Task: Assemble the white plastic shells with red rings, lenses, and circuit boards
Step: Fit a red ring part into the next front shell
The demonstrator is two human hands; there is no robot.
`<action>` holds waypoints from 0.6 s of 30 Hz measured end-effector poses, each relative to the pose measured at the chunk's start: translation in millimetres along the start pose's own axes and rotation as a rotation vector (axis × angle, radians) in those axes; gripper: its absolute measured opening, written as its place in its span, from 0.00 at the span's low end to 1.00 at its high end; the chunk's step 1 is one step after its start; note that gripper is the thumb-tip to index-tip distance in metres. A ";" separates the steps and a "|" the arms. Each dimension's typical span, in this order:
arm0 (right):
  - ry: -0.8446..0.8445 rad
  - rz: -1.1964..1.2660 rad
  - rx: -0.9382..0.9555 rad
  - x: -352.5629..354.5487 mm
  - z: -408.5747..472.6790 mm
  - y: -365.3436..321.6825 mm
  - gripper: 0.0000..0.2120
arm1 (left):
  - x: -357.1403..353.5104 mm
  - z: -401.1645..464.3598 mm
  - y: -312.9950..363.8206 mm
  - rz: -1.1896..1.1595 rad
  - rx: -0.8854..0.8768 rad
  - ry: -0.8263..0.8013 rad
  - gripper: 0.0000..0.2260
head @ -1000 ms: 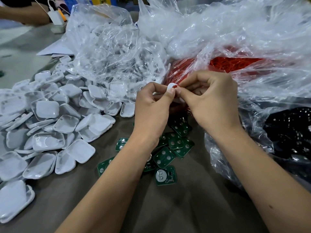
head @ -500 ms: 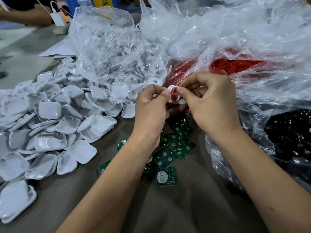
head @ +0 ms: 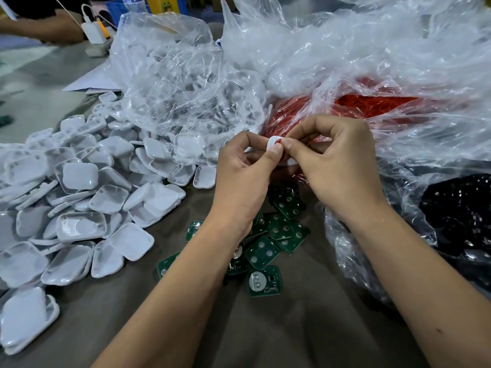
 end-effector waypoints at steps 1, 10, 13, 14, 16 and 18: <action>-0.005 0.016 -0.015 -0.1 0.2 1.5 0.05 | 0.0 -0.1 0.9 0.004 -0.004 -0.004 0.03; -0.096 0.182 -0.169 -5.1 1.5 17.5 0.08 | 3.2 6.2 11.5 0.142 -0.066 -0.088 0.06; -0.180 0.255 -0.193 -12.9 1.1 19.6 0.07 | 3.8 9.1 11.2 0.180 -0.067 -0.137 0.08; -0.183 0.276 -0.208 -13.5 0.9 21.1 0.08 | 4.3 9.8 10.3 0.181 -0.062 -0.149 0.09; -0.187 0.301 -0.241 -14.3 0.2 23.7 0.09 | 3.8 10.3 7.1 0.162 -0.030 -0.184 0.08; -0.201 0.326 -0.273 -15.2 -0.4 25.8 0.12 | -0.1 9.3 3.7 0.112 0.015 -0.236 0.08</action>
Point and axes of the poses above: each hand's wrist, its own z-axis towards the middle knuckle, its own x-axis out of the back of the hand, y = z × x, the point moved 10 cm from there along z, towards the middle knuckle, and after that the axes turned 5 degrees about -z, right-handed, at the moved point
